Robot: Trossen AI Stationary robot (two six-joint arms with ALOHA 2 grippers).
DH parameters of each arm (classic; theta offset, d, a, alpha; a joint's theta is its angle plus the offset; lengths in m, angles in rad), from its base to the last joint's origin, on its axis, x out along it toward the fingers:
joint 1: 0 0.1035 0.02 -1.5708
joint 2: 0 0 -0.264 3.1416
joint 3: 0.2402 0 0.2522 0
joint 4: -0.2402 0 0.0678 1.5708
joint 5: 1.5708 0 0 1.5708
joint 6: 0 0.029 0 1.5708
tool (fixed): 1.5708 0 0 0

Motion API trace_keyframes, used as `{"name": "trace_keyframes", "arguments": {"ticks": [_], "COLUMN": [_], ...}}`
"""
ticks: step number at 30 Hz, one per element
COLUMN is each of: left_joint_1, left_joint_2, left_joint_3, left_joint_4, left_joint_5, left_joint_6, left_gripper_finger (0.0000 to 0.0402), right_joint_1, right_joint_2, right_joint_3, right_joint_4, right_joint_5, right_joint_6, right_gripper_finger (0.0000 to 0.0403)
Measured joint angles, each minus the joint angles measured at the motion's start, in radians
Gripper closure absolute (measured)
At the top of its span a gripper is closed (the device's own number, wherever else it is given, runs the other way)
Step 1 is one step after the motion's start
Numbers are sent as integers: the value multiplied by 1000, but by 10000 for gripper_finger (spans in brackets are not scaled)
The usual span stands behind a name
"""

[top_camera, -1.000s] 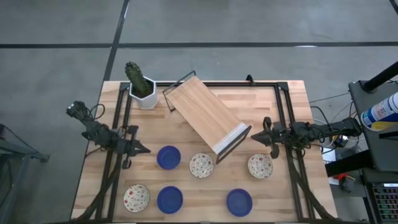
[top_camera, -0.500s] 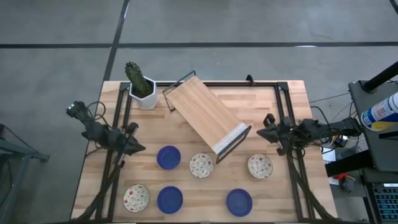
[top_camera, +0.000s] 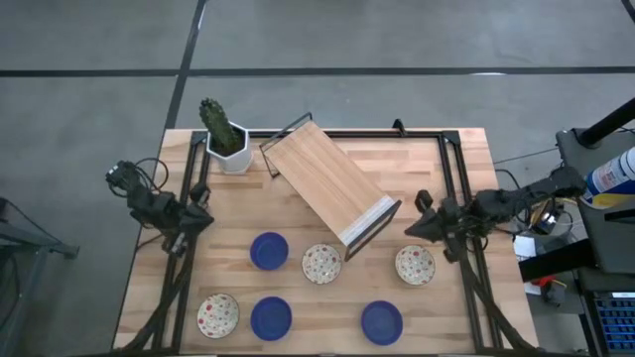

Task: Pick & Place Mini bowls
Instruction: Put the top right white patterned bowl on the shelf

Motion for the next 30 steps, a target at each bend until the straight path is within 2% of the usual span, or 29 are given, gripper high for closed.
{"name": "trace_keyframes", "arguments": {"ticks": [3,6,12,15,21,26,30], "left_joint_1": [0,0,0,0,0,0,0], "left_joint_2": [15,25,36,43,58,71,80], "left_joint_3": [0,1,1,1,1,2,2], "left_joint_4": [60,78,75,83,96,143,169], "left_joint_5": [14,45,55,59,67,74,93], "left_joint_6": [36,52,54,55,54,71,71], "left_gripper_finger": [401,401,401,401,401,401,401], "right_joint_1": [49,97,193,243,305,330,345], "right_joint_2": [147,294,568,704,1005,1218,1335], "right_joint_3": [167,322,562,691,938,1086,1156], "right_joint_4": [-265,-510,-732,-909,-1326,-1566,-1687], "right_joint_5": [35,46,47,45,-107,-209,-234], "right_joint_6": [59,188,405,504,713,701,632], "right_gripper_finger": [394,394,394,394,394,383,344]}}
